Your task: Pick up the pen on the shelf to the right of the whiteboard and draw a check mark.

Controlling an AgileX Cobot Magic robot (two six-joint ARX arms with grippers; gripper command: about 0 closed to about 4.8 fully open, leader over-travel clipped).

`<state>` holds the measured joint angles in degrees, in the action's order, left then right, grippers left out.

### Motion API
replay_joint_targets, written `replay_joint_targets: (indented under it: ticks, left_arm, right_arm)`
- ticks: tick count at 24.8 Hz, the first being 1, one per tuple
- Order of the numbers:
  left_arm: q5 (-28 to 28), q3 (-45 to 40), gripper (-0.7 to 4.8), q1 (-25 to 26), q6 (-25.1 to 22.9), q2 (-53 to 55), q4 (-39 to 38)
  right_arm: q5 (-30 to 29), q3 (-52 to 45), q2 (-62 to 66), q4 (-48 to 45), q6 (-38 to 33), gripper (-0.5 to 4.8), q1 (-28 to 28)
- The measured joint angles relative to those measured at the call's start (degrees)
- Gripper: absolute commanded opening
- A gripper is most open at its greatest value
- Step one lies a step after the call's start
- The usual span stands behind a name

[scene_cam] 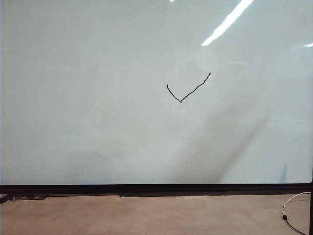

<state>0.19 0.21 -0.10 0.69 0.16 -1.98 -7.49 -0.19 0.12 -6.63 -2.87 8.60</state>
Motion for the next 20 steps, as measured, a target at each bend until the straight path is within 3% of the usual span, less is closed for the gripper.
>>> replay_joint_targets:
  ticks: [8,20]
  left_arm:
    - [0.00,0.00,-0.05,0.00,0.02,0.00,0.00]
    - [0.00,0.00,-0.04,0.00,0.02,0.00,0.00]
  right_arm:
    - [3.32,0.00,-0.02,0.00,-0.13,-0.05,0.00]
    - [3.63,0.00,-0.02,0.00,-0.15,-0.05,0.00]
